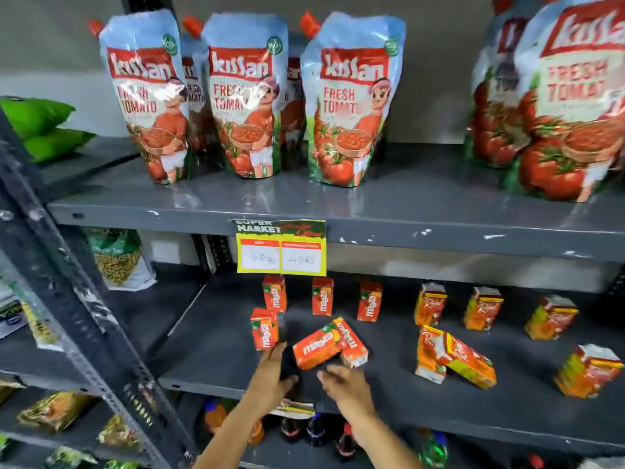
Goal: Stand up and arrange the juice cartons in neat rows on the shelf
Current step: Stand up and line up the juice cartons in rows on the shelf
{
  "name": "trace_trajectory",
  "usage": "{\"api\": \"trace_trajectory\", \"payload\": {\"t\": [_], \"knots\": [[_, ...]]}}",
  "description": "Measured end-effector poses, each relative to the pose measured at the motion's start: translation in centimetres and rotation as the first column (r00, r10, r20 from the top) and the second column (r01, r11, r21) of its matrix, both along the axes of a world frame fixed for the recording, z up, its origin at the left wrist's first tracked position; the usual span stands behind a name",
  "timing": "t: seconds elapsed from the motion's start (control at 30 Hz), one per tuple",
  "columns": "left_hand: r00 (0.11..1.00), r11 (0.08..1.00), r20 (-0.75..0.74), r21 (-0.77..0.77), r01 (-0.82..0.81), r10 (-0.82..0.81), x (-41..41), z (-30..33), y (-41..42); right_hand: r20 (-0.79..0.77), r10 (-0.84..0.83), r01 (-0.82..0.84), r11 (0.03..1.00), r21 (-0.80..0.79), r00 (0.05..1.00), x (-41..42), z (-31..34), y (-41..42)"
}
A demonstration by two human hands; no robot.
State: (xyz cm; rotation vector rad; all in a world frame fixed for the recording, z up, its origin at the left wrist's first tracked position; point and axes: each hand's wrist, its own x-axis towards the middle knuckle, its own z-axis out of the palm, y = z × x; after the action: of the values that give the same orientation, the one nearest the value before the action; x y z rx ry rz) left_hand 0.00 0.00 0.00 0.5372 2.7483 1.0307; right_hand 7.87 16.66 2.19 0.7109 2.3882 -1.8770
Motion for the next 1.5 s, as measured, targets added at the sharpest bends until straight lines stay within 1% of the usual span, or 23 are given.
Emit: {"api": "trace_trajectory", "payload": {"t": [0.03,0.07,0.1,0.13,0.17,0.23,0.3,0.37,0.47,0.57,0.67,0.77,0.93,1.1,1.17,1.37,1.5], "knots": [[0.995,1.000,-0.092,-0.001,0.030,-0.030,-0.3,-0.4,0.0,-0.039,-0.008,0.010,0.999,0.050,0.999,-0.7,-0.6,-0.8],[0.983,0.999,-0.181,-0.019,0.030,-0.033,0.0,-0.3,0.0,-0.041,-0.056,0.060,0.993,0.097,0.998,-1.3,-0.6,-1.4],[0.965,0.999,-0.261,-0.029,0.026,-0.033,0.6,-1.0,-0.2,-0.063,-0.121,0.127,0.986,0.109,0.991,-1.8,-0.8,-2.0],[0.950,0.999,-0.312,-0.037,-0.020,0.007,1.8,-0.9,-0.7,-0.055,-0.181,0.186,0.977,0.103,0.982,-2.0,-0.3,-2.6],[0.935,0.998,-0.354,-0.043,-0.042,0.025,3.0,-2.0,-1.1,-0.087,-0.237,0.244,0.966,0.087,0.968,-2.4,-0.3,-3.0],[0.908,0.997,-0.418,-0.035,-0.063,0.042,5.3,-3.8,-1.8,-0.102,-0.328,0.334,0.941,0.048,0.939,-2.9,-0.5,-3.2],[0.873,0.996,-0.487,-0.067,-0.058,0.018,6.1,-5.1,-2.5,-0.124,-0.368,0.375,0.926,0.040,0.922,-3.2,-0.9,-3.4],[0.858,0.995,-0.514,-0.080,-0.052,0.003,5.9,-5.4,-2.7,-0.126,-0.375,0.379,0.925,0.013,0.918,-3.6,-1.1,-3.5],[0.876,0.996,-0.483,-0.064,-0.058,0.020,6.1,-5.2,-2.6,-0.134,-0.278,0.273,0.960,-0.053,0.951,-3.9,-1.3,-3.0],[0.885,0.998,-0.464,-0.025,-0.059,0.040,6.4,-4.8,-2.4,-0.216,-0.044,0.035,0.998,-0.048,0.975,-3.5,0.1,-1.6],[0.873,0.997,-0.484,0.002,-0.073,0.065,6.6,-4.6,-2.3,-0.223,0.147,-0.179,0.975,-0.131,0.964,-3.3,2.7,-0.1],[0.875,0.996,-0.477,0.001,-0.092,0.082,6.8,-4.2,-2.2,-0.188,0.265,-0.290,0.949,-0.124,0.946,-3.0,4.3,0.7],[0.887,0.996,-0.455,-0.014,-0.092,0.075,7.2,-3.7,-2.2,-0.114,0.297,-0.309,0.944,-0.112,0.948,-1.4,4.9,0.9],[0.893,0.995,-0.441,-0.013,-0.100,0.084,7.3,-3.4,-2.1,-0.106,0.293,-0.306,0.942,-0.138,0.950,-0.2,6.5,0.5],[0.890,0.996,-0.448,-0.010,-0.094,0.080,7.3,-3.5,-2.1,-0.127,0.289,-0.307,0.940,-0.147,0.949,0.7,8.1,0.2],[0.869,0.993,-0.485,-0.004,-0.116,0.099,7.3,-3.7,-2.2,-0.280,0.312,-0.368,0.914,-0.174,0.908,5.0,13.9,-0.5],[0.875,0.993,-0.475,-0.012,-0.117,0.097,7.5,-3.7,-2.3,-0.291,0.314,-0.371,0.913,-0.170,0.904,6.0,15.1,-0.5]]}}
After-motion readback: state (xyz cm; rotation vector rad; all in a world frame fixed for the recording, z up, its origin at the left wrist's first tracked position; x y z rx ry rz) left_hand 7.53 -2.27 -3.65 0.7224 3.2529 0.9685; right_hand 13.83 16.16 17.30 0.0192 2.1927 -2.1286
